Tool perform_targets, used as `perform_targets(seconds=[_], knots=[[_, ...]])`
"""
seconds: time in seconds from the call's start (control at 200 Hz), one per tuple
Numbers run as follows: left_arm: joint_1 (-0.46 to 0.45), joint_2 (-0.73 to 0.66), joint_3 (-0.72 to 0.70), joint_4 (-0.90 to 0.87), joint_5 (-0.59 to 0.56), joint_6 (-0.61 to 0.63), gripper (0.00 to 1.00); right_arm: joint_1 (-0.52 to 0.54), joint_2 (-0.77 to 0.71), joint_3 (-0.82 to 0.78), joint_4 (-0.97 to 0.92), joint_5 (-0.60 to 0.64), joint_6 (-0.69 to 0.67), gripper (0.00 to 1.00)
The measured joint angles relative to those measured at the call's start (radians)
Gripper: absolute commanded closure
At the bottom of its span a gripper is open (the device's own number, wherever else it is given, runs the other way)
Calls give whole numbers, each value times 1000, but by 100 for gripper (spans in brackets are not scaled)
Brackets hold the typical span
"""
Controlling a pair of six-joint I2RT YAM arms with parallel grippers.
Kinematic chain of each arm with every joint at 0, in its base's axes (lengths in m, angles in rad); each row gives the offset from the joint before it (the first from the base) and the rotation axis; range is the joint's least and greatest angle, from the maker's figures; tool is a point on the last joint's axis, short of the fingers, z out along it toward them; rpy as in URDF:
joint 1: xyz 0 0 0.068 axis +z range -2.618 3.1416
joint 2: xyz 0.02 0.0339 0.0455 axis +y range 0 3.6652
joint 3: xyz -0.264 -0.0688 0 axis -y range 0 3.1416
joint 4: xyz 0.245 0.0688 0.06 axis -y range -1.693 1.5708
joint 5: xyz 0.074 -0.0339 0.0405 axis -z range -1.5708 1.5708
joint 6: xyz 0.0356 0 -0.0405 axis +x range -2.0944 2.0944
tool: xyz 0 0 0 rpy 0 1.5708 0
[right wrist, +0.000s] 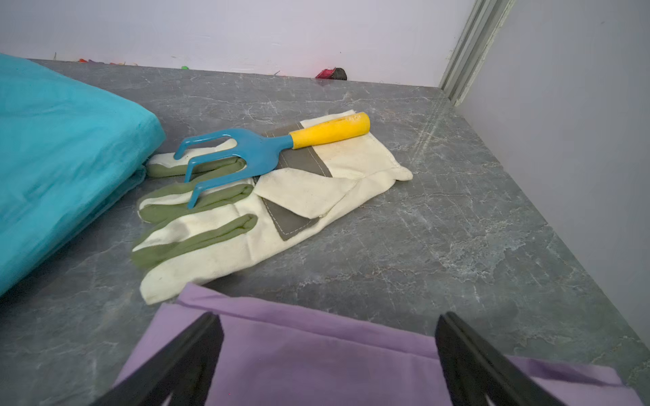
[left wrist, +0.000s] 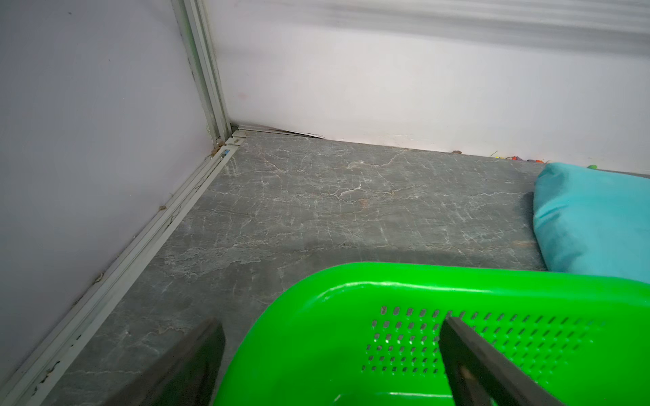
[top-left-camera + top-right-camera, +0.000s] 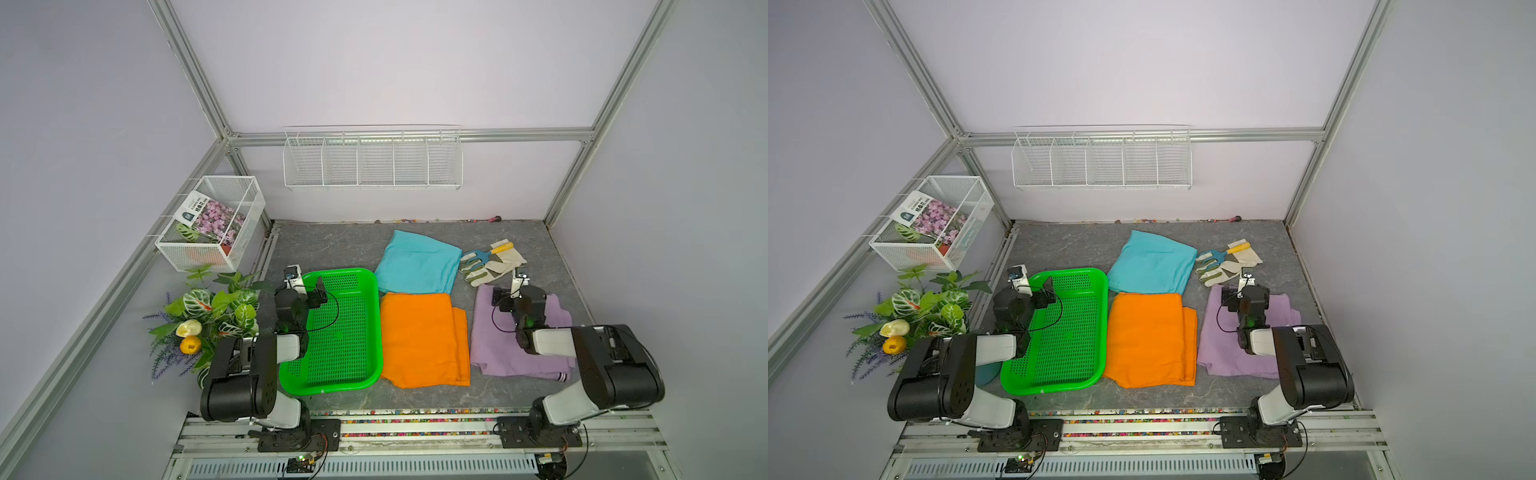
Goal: Put the folded long pants in the basket
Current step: Move the basket to the center of the board.
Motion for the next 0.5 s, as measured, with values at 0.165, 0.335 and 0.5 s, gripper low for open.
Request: perform_targets(seconds=[0.165,0.335,0.5], knots=[[0,0,0,0,0,0,0,0,0,0,0,-10,0,1],[0,0,0,0,0,0,0,0,0,0,0,-11,0,1],[0,0,0,0,0,0,0,0,0,0,0,-11,0,1]])
